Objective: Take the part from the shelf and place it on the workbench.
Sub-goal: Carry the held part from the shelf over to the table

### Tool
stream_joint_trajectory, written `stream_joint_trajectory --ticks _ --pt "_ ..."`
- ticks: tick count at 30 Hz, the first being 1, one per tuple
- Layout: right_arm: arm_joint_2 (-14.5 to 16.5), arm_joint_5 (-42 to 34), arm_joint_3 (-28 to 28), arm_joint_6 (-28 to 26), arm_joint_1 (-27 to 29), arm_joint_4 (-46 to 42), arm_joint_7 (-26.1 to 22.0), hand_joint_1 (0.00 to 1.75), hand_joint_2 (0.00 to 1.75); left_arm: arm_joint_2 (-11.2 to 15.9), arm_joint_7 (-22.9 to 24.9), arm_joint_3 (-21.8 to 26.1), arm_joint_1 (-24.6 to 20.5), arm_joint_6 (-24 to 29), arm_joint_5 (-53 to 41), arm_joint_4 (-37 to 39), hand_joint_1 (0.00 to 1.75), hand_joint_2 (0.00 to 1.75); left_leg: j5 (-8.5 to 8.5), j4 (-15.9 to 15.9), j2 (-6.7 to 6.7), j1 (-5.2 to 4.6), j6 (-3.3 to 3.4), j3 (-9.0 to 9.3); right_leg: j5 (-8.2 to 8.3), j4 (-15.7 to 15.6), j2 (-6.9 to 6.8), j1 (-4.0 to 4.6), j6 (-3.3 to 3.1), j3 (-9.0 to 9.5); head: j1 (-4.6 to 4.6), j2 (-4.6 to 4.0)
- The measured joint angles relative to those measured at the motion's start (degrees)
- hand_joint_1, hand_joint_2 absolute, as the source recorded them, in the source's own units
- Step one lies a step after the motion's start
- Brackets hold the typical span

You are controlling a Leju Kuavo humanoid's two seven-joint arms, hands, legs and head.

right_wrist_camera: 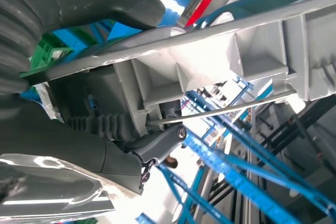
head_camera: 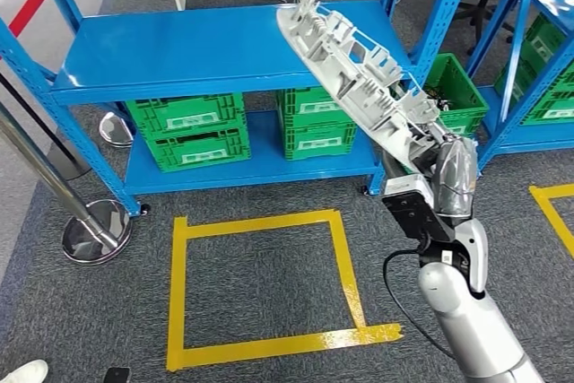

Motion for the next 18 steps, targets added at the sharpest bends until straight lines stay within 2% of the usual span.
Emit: stream_joint_trajectory --ticks 1,3,5,6,8,9,10,11,12,13,15,16,17,18 --pt "0.0 0.0 -0.2 -0.1 0.2 -0.3 0.0 1.75 1.75 0.1 0.0 0.0 0.1 0.0 0.0 0.0 0.0 1.75 -0.04 0.3 0.33 -0.22 -0.24 -0.2 -0.04 -0.9 -0.51 0.13 -0.4 0.37 -0.01 0.0" --pt "-0.1 0.1 -0.7 -0.4 0.9 -0.9 -0.1 1.75 1.75 0.1 0.0 0.1 0.3 0.1 0.2 0.0 0.0 1.75 -0.06 0.7 1.24 -0.42 -0.57 -0.48 0.09 -0.7 0.29 0.17 -1.45 -0.01 -0.11 0.0" --pt "-0.2 0.3 -1.3 -0.6 1.7 -1.4 -0.3 1.75 1.75 0.2 0.0 0.3 0.4 0.2 0.5 0.0 0.0 1.75 -1.49 2.1 0.73 -0.21 -1.06 -0.96 0.47 -0.7 1.26 0.02 -2.18 -0.35 -0.2 0.0" --pt "-0.2 0.4 -1.6 -0.7 2.0 -1.7 -0.3 1.75 1.75 0.2 0.0 0.5 0.4 0.2 0.6 0.0 0.0 1.75 -3.13 4.2 -0.11 -0.04 -1.34 -1.73 0.68 -0.8 1.71 -0.06 -2.55 -0.5 -0.26 0.0" --pt "-0.3 0.6 -2.1 -1.1 2.9 -2.3 -0.5 1.75 1.75 0.2 -0.1 0.9 0.6 0.2 0.9 0.0 0.0 1.75 -7.42 11.7 -1.78 0.2 -1.7 -4.5 1.01 -0.8 2.73 -0.01 -3.08 -0.91 -0.4 0.0" --pt "-0.4 0.7 -2.4 -1.4 3.4 -2.6 -0.5 1.75 1.75 0.2 -0.1 1.0 0.7 0.2 1.0 0.0 0.0 1.75 -8.88 15.2 -2.07 0.24 -1.71 -5.81 1.15 -0.7 3.3 0.07 -3.23 -1.1 -0.4 0.0" --pt "-0.4 0.7 -2.7 -1.6 3.9 -2.9 -0.6 1.75 1.75 0.2 -0.1 1.1 0.8 0.2 1.0 0.0 0.0 1.75 -9.33 17.2 -2.21 0.23 -1.61 -6.41 1.28 -0.7 3.91 0.16 -3.31 -1.24 -0.41 0.0" --pt "-0.4 0.7 -3.1 -1.8 4.3 -3.2 -0.6 1.75 1.75 0.2 -0.1 1.2 0.9 0.2 1.1 0.0 0.0 1.75 -8.59 16.8 -2.32 0.22 -1.41 -6.0 1.39 -0.7 4.51 0.25 -3.33 -1.31 -0.42 0.0" --pt "-0.5 0.7 -3.4 -1.8 4.7 -3.5 -0.6 1.75 1.75 0.2 -0.1 1.2 0.9 0.2 1.1 0.0 0.0 1.75 -6.92 14.3 -2.6 0.19 -1.09 -4.62 1.5 -0.7 5.11 0.34 -3.31 -1.35 -0.42 0.0" --pt "-0.5 0.7 -3.7 -1.9 5.1 -3.8 -0.6 1.75 1.75 0.2 -0.1 1.2 0.9 0.2 1.1 0.0 0.0 1.75 -4.82 10.3 -3.42 0.16 -0.63 -2.59 1.6 -0.7 5.66 0.38 -3.25 -1.37 -0.42 0.0" --pt "-0.6 1.0 -4.4 -2.2 5.8 -4.6 -0.7 1.75 1.75 0.2 -0.1 1.2 0.9 0.2 1.1 0.0 0.0 1.75 -2.36 3.4 -5.97 0.17 0.22 0.71 1.91 -0.6 6.62 0.34 -2.87 -1.71 -0.35 0.0" --pt "-0.7 1.3 -4.8 -2.5 6.1 -4.9 -0.7 1.75 1.75 0.3 -0.1 1.3 0.9 0.2 1.1 0.0 0.0 1.75 -2.04 1.6 -6.86 0.11 0.46 1.41 2.13 -0.6 7.08 0.19 -2.56 -2.06 -0.37 0.0" --pt "-0.7 1.6 -5.2 -2.8 6.4 -5.3 -0.8 1.75 1.75 0.3 -0.1 1.3 0.9 0.2 1.1 0.0 0.0 1.75 -2.19 1.1 -7.1 0.04 0.53 1.5 2.4 -0.6 7.55 0.04 -2.14 -2.4 -0.4 0.0" --pt "-0.7 1.7 -5.5 -3.0 6.6 -5.6 -0.9 1.75 1.75 0.2 -0.1 1.3 0.9 0.2 1.2 0.0 0.0 1.75 -1.99 0.7 -6.62 -0.01 0.52 1.48 2.69 -0.7 8.09 -0.05 -1.69 -2.67 -0.49 0.0"
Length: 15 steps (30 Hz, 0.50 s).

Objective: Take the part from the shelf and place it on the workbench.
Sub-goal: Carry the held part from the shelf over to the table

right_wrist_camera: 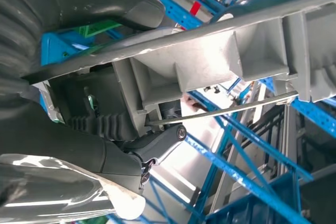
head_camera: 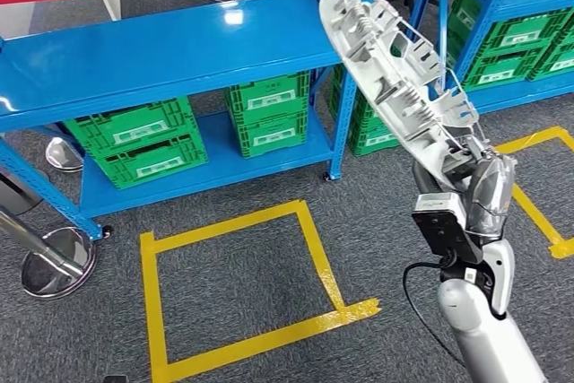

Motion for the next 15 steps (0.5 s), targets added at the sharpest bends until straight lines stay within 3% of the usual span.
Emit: stream_joint_trajectory --ticks 1,3,6,7,8,9,11,12,14,15 --pt "-0.1 0.1 -0.3 -0.2 0.3 -0.4 0.0 1.75 1.75 0.0 0.0 0.0 0.0 0.0 0.0 0.0 0.0 1.75 0.26 -0.4 0.59 0.09 0.01 0.03 0.04 0.0 0.2 -0.05 0.33 -0.33 -0.04 0.0" --pt "-0.3 0.2 -0.8 -0.2 0.7 -0.9 0.0 1.75 1.75 -0.1 0.0 0.1 -0.1 0.0 0.0 0.0 0.0 1.75 0.98 -1.3 1.83 0.44 0.21 0.12 -1.7 2.2 -1.17 0.12 0.86 -1.68 0.25 0.0" --pt "-0.5 0.7 -1.0 -0.2 1.0 -1.2 -0.1 1.75 1.75 -0.2 0.0 0.1 0.1 0.0 0.0 0.0 0.0 1.75 1.43 -1.6 3.81 0.53 0.44 -0.24 -7.2 12.5 -4.07 0.11 1.59 -6.02 0.6 0.0" --pt "-0.5 1.0 -1.1 -0.2 1.3 -1.3 -0.1 1.75 1.75 -0.2 0.0 0.1 0.1 0.0 0.0 0.0 0.0 1.75 1.46 -1.6 4.47 0.52 0.41 -0.32 -7.99 15.0 -4.35 0.07 1.8 -6.82 0.6 0.0" --pt "-0.5 1.4 -1.2 -0.2 1.6 -1.4 -0.1 1.75 1.75 -0.2 0.0 0.1 0.2 0.0 0.0 0.0 0.0 1.75 1.49 -1.6 5.08 0.52 0.36 -0.36 -7.7 15.3 -4.54 0.02 1.94 -6.58 0.6 0.0" --pt "-0.5 1.7 -1.5 -0.2 1.9 -1.5 -0.1 1.75 1.75 -0.2 0.0 0.1 0.1 0.0 0.0 0.0 0.0 1.75 1.51 -1.6 5.64 0.53 0.32 -0.37 -6.44 13.2 -4.81 -0.01 2.01 -5.11 0.61 0.0" --pt "-0.5 2.1 -1.9 -0.3 2.4 -2.0 -0.1 1.75 1.75 -0.2 0.0 0.1 0.1 0.0 0.0 0.0 0.0 1.75 1.45 -1.4 6.59 0.4 0.06 -0.39 -3.37 5.0 -6.54 0.06 1.93 -0.17 0.65 0.0" --pt "-0.5 2.3 -2.1 -0.4 2.5 -2.3 -0.2 1.75 1.75 -0.2 0.0 0.2 0.0 0.0 0.0 0.0 0.0 1.75 1.39 -1.2 6.99 0.21 -0.18 -0.47 -2.42 1.5 -7.31 0.15 1.58 1.81 0.62 0.0" --pt "-0.5 2.5 -2.3 -0.7 3.0 -2.9 -0.3 1.75 1.75 -0.2 0.0 0.2 0.0 0.0 0.1 0.0 0.0 1.75 1.4 -0.8 7.69 -0.17 -0.76 -0.68 -2.15 -0.8 -7.91 0.39 0.7 3.05 0.59 0.0" --pt "-0.5 2.6 -2.5 -0.9 3.3 -3.2 -0.4 1.75 1.75 -0.2 0.0 0.2 0.0 0.0 0.2 0.0 0.0 1.75 1.44 -0.7 8.06 -0.23 -0.99 -0.73 -1.91 -0.8 -7.36 0.39 0.21 2.92 0.56 0.0"
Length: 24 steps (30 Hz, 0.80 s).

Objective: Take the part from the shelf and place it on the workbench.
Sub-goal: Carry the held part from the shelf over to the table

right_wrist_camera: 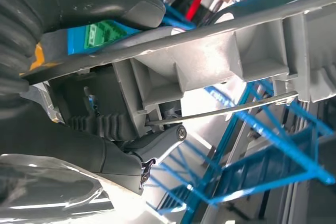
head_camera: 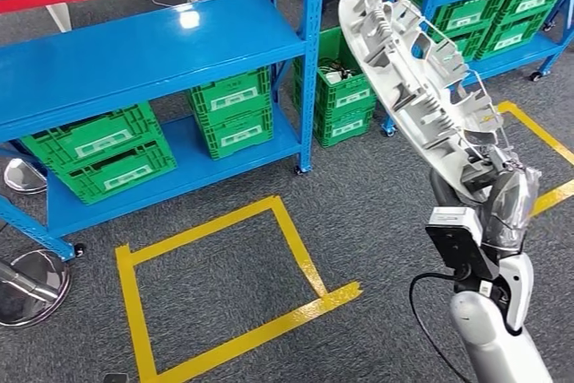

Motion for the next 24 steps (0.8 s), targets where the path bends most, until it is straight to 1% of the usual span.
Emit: stream_joint_trajectory --ticks 1,2,3,4,5,6,7,8,9,10,11,12,13,14,15,16,17,18,19,20,21,22,23,24 --pt "0.0 0.1 -0.1 -0.2 0.3 -0.3 -0.2 1.75 1.75 0.0 0.0 0.0 0.0 0.0 0.1 0.0 0.0 1.75 -0.13 0.1 0.03 0.06 -0.3 -0.06 0.16 0.1 0.37 -0.06 -0.39 -0.18 0.03 0.0" --pt "0.0 0.2 -0.2 -0.4 0.5 -0.7 -0.4 1.75 1.75 0.1 -0.1 0.0 0.0 0.0 0.2 0.0 0.0 1.75 -0.73 0.7 -0.52 0.17 -0.61 -0.28 0.35 0.0 0.78 -0.15 -0.79 -0.33 -0.01 0.0" --pt "0.0 0.1 -0.3 -0.4 0.7 -1.1 -0.6 1.75 1.75 0.1 -0.1 0.0 0.0 0.0 0.3 0.0 0.0 1.75 -1.95 2.1 -1.39 0.29 -0.9 -0.86 0.57 -0.1 1.16 -0.26 -1.19 -0.47 -0.07 0.0" --pt "0.0 0.0 -0.3 -0.5 0.8 -1.4 -0.8 1.75 1.75 0.2 -0.2 0.1 0.0 0.0 0.4 0.0 0.0 1.75 -3.78 4.8 -2.44 0.42 -1.18 -1.95 0.76 -0.1 1.58 -0.35 -1.53 -0.63 -0.14 0.0" --pt "0.0 -0.2 -0.3 -0.5 0.8 -1.7 -1.0 1.75 1.75 0.2 -0.2 0.1 0.0 0.0 0.5 0.0 0.0 1.75 -5.87 8.6 -3.24 0.48 -1.32 -3.44 0.88 -0.1 2.04 -0.31 -1.75 -0.83 -0.21 0.0" --pt "0.0 -0.4 -0.3 -0.5 0.8 -2.0 -1.2 1.75 1.75 0.2 -0.2 0.2 0.1 0.0 0.5 0.0 0.0 1.75 -7.69 12.5 -3.57 0.52 -1.37 -5.04 0.99 -0.1 2.55 -0.23 -1.91 -1.02 -0.22 0.0" --pt "0.1 -0.5 -0.3 -0.5 0.9 -2.2 -1.4 1.75 1.75 0.2 -0.2 0.3 0.2 0.0 0.5 0.0 0.0 1.75 -8.72 15.5 -3.67 0.52 -1.34 -6.19 1.09 0.0 3.11 -0.13 -2.01 -1.17 -0.21 0.0" --pt "0.1 -0.6 -0.3 -0.5 1.0 -2.3 -1.5 1.75 1.75 0.2 -0.2 0.5 0.2 0.0 0.5 0.0 0.0 1.75 -8.61 16.5 -3.75 0.51 -1.21 -6.48 1.19 0.0 3.68 -0.02 -2.07 -1.28 -0.21 0.0" --pt "0.1 -0.6 -0.2 -0.5 1.1 -2.5 -1.6 1.75 1.75 0.2 -0.2 0.7 0.2 0.0 0.6 0.0 0.0 1.75 -7.37 15.2 -3.93 0.48 -0.96 -5.67 1.29 0.0 4.28 0.08 -2.09 -1.33 -0.21 0.0" --pt "0.2 -0.6 -0.2 -0.4 1.2 -2.6 -1.6 1.75 1.75 0.2 -0.2 0.8 0.2 0.0 0.6 0.0 0.0 1.75 -5.39 11.9 -4.33 0.44 -0.61 -3.93 1.39 0.0 4.86 0.17 -2.06 -1.34 -0.22 0.0" --pt "0.2 -0.5 -0.1 -0.4 1.2 -2.6 -1.7 1.75 1.75 0.2 -0.2 0.9 0.2 0.0 0.6 -0.1 0.0 1.75 -3.54 7.7 -5.36 0.42 -0.12 -1.87 1.5 0.0 5.38 0.19 -2.0 -1.38 -0.19 0.0" --pt "0.3 -0.4 0.0 -0.4 1.1 -2.7 -1.7 1.75 1.75 0.2 -0.2 0.9 0.2 0.0 0.6 -0.1 0.0 1.75 -2.22 4.0 -6.56 0.45 0.31 -0.11 1.63 0.1 5.88 0.25 -1.84 -1.52 -0.16 0.0" --pt "0.3 -0.3 0.1 -0.3 1.0 -2.8 -1.8 1.75 1.75 0.2 -0.2 1.0 0.2 0.0 0.6 -0.1 0.0 1.75 -1.59 1.5 -7.51 0.42 0.58 1.0 1.81 0.1 6.33 0.19 -1.59 -1.77 -0.18 0.0" --pt "0.4 -0.3 0.2 -0.3 1.0 -2.8 -1.8 1.75 1.75 0.2 -0.2 1.0 0.2 0.0 0.6 -0.1 0.0 1.75 -1.55 0.4 -8.17 0.37 0.73 1.42 2.02 0.1 6.78 0.05 -1.26 -2.07 -0.16 0.0" --pt "0.4 -0.3 0.3 -0.3 1.0 -2.9 -1.9 1.75 1.75 0.2 -0.2 1.0 0.2 0.0 0.6 -0.1 0.0 1.75 -1.54 0.1 -8.06 0.29 0.74 1.43 2.25 0.1 7.25 -0.05 -0.88 -2.33 -0.21 0.0" --pt "0.5 -0.3 0.3 -0.3 1.0 -3.0 -1.9 1.75 1.75 0.1 -0.2 1.0 0.2 0.0 0.7 -0.1 0.0 1.75 -1.34 -0.2 -7.57 0.37 0.78 1.43 2.4 0.1 7.63 -0.19 -0.54 -2.53 -0.25 0.0" --pt "0.5 -0.3 0.4 -0.3 1.1 -3.1 -1.9 1.75 1.75 0.1 -0.2 1.0 0.2 0.0 0.7 -0.2 0.0 1.75 -1.06 -0.6 -7.04 0.5 0.89 1.5 2.22 0.3 7.35 -0.19 -0.28 -2.89 -0.19 0.0" --pt "0.5 -0.3 0.5 -0.3 1.2 -3.2 -1.9 1.75 1.75 0.0 -0.2 1.0 0.2 0.0 0.7 -0.2 0.0 1.75 -0.74 -0.9 -6.47 0.66 1.05 1.55 1.43 1.3 6.51 -0.14 -0.07 -3.52 -0.07 0.0" --pt "0.5 -0.3 0.6 -0.3 1.1 -3.2 -1.9 1.75 1.75 0.0 -0.2 1.0 0.1 0.0 0.7 -0.2 0.0 1.75 -0.46 -1.3 -5.84 0.84 1.19 1.57 0.01 3.4 5.36 -0.13 0.14 -4.6 0.14 0.0" --pt "0.5 -0.3 0.7 -0.3 1.1 -3.3 -2.0 1.75 1.75 0.0 -0.2 1.0 0.1 0.0 0.7 -0.3 0.0 1.75 -0.35 -1.4 -5.24 0.81 1.28 1.52 -1.84 6.6 4.09 -0.18 0.36 -6.08 0.3 0.0" --pt "0.5 -0.3 0.8 -0.3 1.0 -3.3 -2.0 1.75 1.75 0.0 -0.2 1.0 0.2 0.0 0.7 -0.3 0.0 1.75 -0.31 -1.4 -4.62 0.79 1.35 1.42 -3.69 10.3 3.36 -0.29 0.64 -7.61 0.45 0.0" --pt "0.5 -0.3 0.8 -0.3 1.0 -3.3 -2.0 1.75 1.75 0.0 -0.2 1.0 0.3 0.0 0.7 -0.3 0.0 1.75 -0.31 -1.3 -3.97 0.79 1.35 1.34 -4.87 13.3 3.04 -0.41 0.93 -8.81 0.5 0.0" --pt "0.5 -0.3 0.9 -0.3 1.0 -3.3 -2.0 1.75 1.75 0.0 -0.2 1.0 0.4 0.0 0.7 -0.3 0.0 1.75 -0.32 -1.3 -3.35 0.78 1.32 1.29 -5.12 14.8 2.89 -0.53 1.17 -9.25 0.5 0.0" --pt "0.6 -0.3 0.9 -0.3 0.9 -3.3 -2.0 1.75 1.75 -0.1 -0.2 1.0 0.4 0.0 0.7 -0.3 0.0 1.75 -0.37 -1.2 -2.77 0.8 1.26 1.26 -4.33 14.1 2.72 -0.64 1.36 -8.65 0.51 0.0"
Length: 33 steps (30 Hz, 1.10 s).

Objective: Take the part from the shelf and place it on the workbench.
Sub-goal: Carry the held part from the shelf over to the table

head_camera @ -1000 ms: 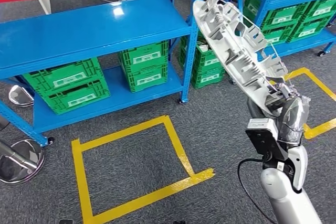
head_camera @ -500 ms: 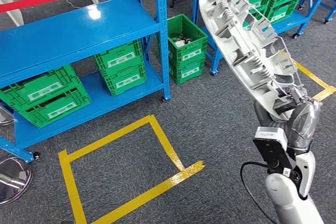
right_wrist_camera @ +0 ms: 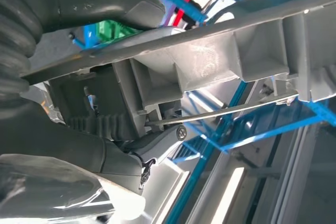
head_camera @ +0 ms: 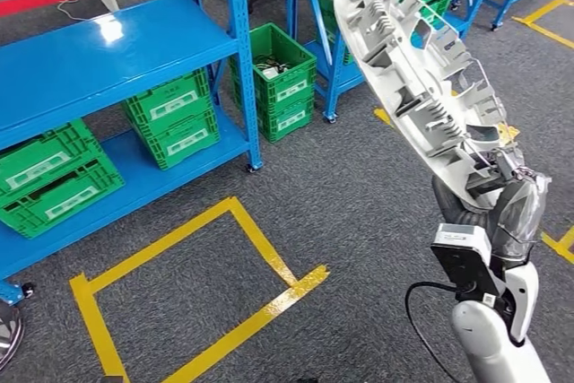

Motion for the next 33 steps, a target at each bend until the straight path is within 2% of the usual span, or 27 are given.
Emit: stream_joint_trajectory --ticks 1,3,4,5,7,9,10,11,13,14,15,16,17,18,19,21,22,23,25,27,28,29,30,31,32,33 --pt "0.0 0.0 0.0 0.0 0.0 0.0 0.0 1.75 1.75 0.0 0.0 0.0 0.0 0.0 0.0 0.0 0.0 1.75 -0.08 0.1 0.53 0.02 -0.13 0.0 1.58 -2.6 -0.31 -0.11 0.11 1.62 -0.01 0.0" --pt "0.1 0.1 0.2 0.0 -0.1 0.0 0.0 1.75 1.75 -0.1 0.0 0.0 -0.1 -0.1 0.0 0.0 0.0 1.75 -0.39 0.5 1.44 -0.09 -0.62 -0.04 4.26 -10.1 -1.87 -0.04 0.15 5.94 0.02 0.0" --pt "0.1 0.2 0.3 0.0 -0.2 -0.1 -0.1 1.75 1.75 -0.1 0.0 0.0 -0.1 -0.1 0.0 0.0 0.0 1.75 -0.51 0.7 1.82 -0.23 -0.92 -0.13 4.81 -12.6 -2.49 0.09 -0.08 7.39 -0.01 0.0" --pt "0.2 0.3 0.5 -0.1 -0.3 -0.2 -0.2 1.75 1.75 -0.1 0.0 0.0 -0.2 -0.1 0.0 0.0 0.0 1.75 -0.59 0.9 2.21 -0.38 -1.2 -0.24 4.8 -13.9 -2.84 0.25 -0.39 8.04 -0.01 0.0" --pt "0.3 0.5 0.7 -0.1 0.0 -0.5 -0.4 1.75 1.75 -0.1 0.0 0.0 -0.1 -0.1 0.1 -0.1 0.0 1.75 -0.66 1.0 2.95 -0.48 -1.61 -0.33 4.76 -14.0 -2.16 0.39 -1.19 7.92 -0.07 0.0" --pt "0.4 0.5 1.2 -0.1 0.4 -1.1 -0.7 1.75 1.75 -0.1 -0.1 0.1 -0.2 -0.1 0.3 -0.1 0.0 1.75 -1.81 2.1 1.92 -0.25 -2.16 -0.65 4.95 -14.0 -1.36 0.29 -1.88 7.77 -0.14 0.0" --pt "0.5 0.3 1.5 -0.1 0.5 -1.4 -1.0 1.75 1.75 -0.1 -0.1 0.1 -0.2 -0.1 0.3 -0.1 0.0 1.75 -3.19 4.0 0.91 -0.14 -2.42 -1.38 5.04 -14.1 -1.01 0.21 -2.22 7.76 -0.2 0.0" --pt "0.5 0.2 2.0 -0.1 0.6 -1.7 -1.2 1.75 1.75 -0.2 -0.1 0.2 -0.1 -0.1 0.3 -0.2 0.0 1.75 -5.13 7.3 -0.15 -0.05 -2.59 -2.75 5.1 -14.1 -0.64 0.19 -2.51 7.72 -0.25 0.0" --pt "0.5 0.0 3.2 0.2 0.6 -2.2 -1.7 1.75 1.75 -0.2 0.0 0.3 0.1 -0.1 0.4 -0.2 0.0 1.75 -8.51 15.1 -0.89 -0.04 -2.6 -6.15 5.15 -14.1 0.36 0.31 -2.83 7.65 -0.3 0.0" --pt "0.6 -0.1 3.9 0.6 0.5 -2.4 -1.8 1.75 1.75 -0.3 0.1 0.4 0.3 -0.1 0.4 -0.2 0.0 1.75 -9.0 17.6 -0.96 -0.04 -2.52 -7.28 5.16 -14.1 0.96 0.38 -2.9 7.64 -0.31 0.0" --pt "0.6 -0.1 4.6 1.2 0.4 -2.5 -1.7 1.75 1.75 -0.3 0.1 0.4 0.4 -0.1 0.5 -0.2 0.0 1.75 -8.19 17.7 -1.05 -0.05 -2.36 -7.42 5.17 -14.0 1.6 0.43 -2.92 7.67 -0.31 0.0" --pt "0.6 0.0 5.4 2.0 0.2 -2.6 -1.6 1.75 1.75 -0.3 0.1 0.5 0.4 -0.1 0.5 -0.2 0.0 1.75 -6.4 15.7 -1.29 -0.05 -2.12 -6.61 5.18 -14.0 2.24 0.47 -2.91 7.72 -0.31 0.0" --pt "0.6 0.2 6.2 2.8 -0.2 -2.6 -1.4 1.75 1.75 -0.2 0.1 0.5 0.4 -0.1 0.5 -0.2 0.0 1.75 -4.06 12.1 -1.94 -0.06 -1.8 -5.08 5.19 -14.0 2.86 0.48 -2.9 7.77 -0.31 0.0" --pt "0.5 0.5 7.1 3.7 -0.8 -2.5 -1.2 1.75 1.75 -0.2 0.1 0.6 0.4 -0.2 0.4 -0.2 0.0 1.75 -2.15 8.2 -3.03 -0.04 -1.44 -3.47 5.21 -13.9 3.44 0.57 -2.82 7.75 -0.3 0.0" --pt "0.5 1.0 8.1 4.6 -1.6 -2.4 -0.9 1.75 1.75 -0.2 0.1 0.7 0.3 -0.2 0.3 -0.3 0.0 1.75 -0.99 4.9 -3.99 -0.01 -1.22 -2.13 5.28 -13.8 4.04 0.59 -2.68 7.57 -0.28 0.0" --pt "0.5 1.8 9.9 5.9 -3.3 -2.1 -0.5 1.75 1.75 -0.1 0.1 1.0 0.3 -0.3 0.1 -0.4 0.0 1.75 -0.63 2.1 -4.91 -0.08 -1.07 -1.18 5.59 -13.7 5.04 0.47 -2.12 6.94 -0.26 0.0" --pt "0.5 2.1 10.7 6.3 -4.1 -2.0 -0.3 1.75 1.75 -0.1 0.1 1.0 0.2 -0.4 0.0 -0.4 0.0 1.75 -0.62 1.8 -4.54 -0.1 -1.06 -1.15 5.81 -13.8 5.5 0.35 -1.76 6.65 -0.25 0.0" --pt "0.5 2.4 11.3 6.6 -4.8 -1.9 -0.1 1.75 1.75 -0.2 0.1 1.0 0.2 -0.5 -0.1 -0.4 0.0 1.75 -0.41 1.6 -4.04 -0.03 -0.94 -1.18 5.81 -13.8 5.35 0.29 -1.44 6.32 -0.26 0.0" --pt "0.3 2.8 12.4 7.1 -6.0 -1.7 0.4 1.75 1.75 -0.2 0.1 1.0 0.0 -0.5 -0.1 -0.5 0.0 1.75 0.01 1.0 -3.05 0.19 -0.56 -1.12 4.3 -11.6 3.25 0.41 -0.94 4.95 0.12 0.0" --pt "0.2 3.0 13.4 7.3 -7.1 -1.5 1.0 1.75 1.75 -0.2 0.1 1.1 0.1 -0.5 -0.2 -0.5 0.0 1.75 0.14 0.9 -1.99 0.18 -0.35 -1.16 0.86 -5.0 0.77 0.45 -0.57 1.86 0.55 0.0" --pt "0.1 3.0 13.8 7.3 -7.4 -1.3 1.2 1.75 1.75 -0.2 0.1 1.1 0.2 -0.5 -0.2 -0.5 0.0 1.75 0.12 0.9 -1.41 0.12 -0.3 -1.2 -0.66 -1.2 0.37 0.4 -0.4 0.14 0.61 0.0" --pt "0.1 3.1 14.1 7.4 -7.6 -1.2 1.3 1.75 1.75 -0.2 0.1 1.2 0.2 -0.5 -0.2 -0.5 0.0 1.75 0.1 0.9 -0.81 0.06 -0.28 -1.2 -1.38 1.5 0.22 0.38 -0.28 -1.03 0.61 0.0" --pt "0.0 3.1 14.4 7.4 -7.8 -1.1 1.3 1.75 1.75 -0.2 0.1 1.2 0.2 -0.5 -0.2 -0.5 0.0 1.75 0.08 1.0 -0.24 0.03 -0.28 -1.2 -1.06 2.1 0.14 0.38 -0.23 -1.22 0.63 0.0" --pt "0.0 3.2 14.7 7.4 -7.9 -1.1 1.5 1.75 1.75 -0.2 0.1 1.2 0.2 -0.5 -0.2 -0.5 0.0 1.75 0.05 1.0 0.27 0.0 -0.29 -1.19 0.26 0.3 -0.03 0.4 -0.28 -0.21 0.63 0.0" --pt "-0.1 3.3 14.9 7.4 -8.0 -1.1 1.6 1.75 1.75 -0.2 0.1 1.2 0.1 -0.5 -0.2 -0.5 0.0 1.75 0.0 1.0 0.74 -0.01 -0.36 -1.15 2.17 -3.4 -0.46 0.44 -0.41 1.81 0.63 0.0" --pt "-0.2 3.5 15.1 7.3 -8.1 -1.0 1.8 1.75 1.75 -0.2 0.1 1.2 0.1 -0.4 -0.2 -0.5 0.0 1.75 -0.08 1.0 1.16 -0.08 -0.47 -1.13 3.59 -7.7 -1.51 0.61 -0.61 4.1 0.63 0.0"
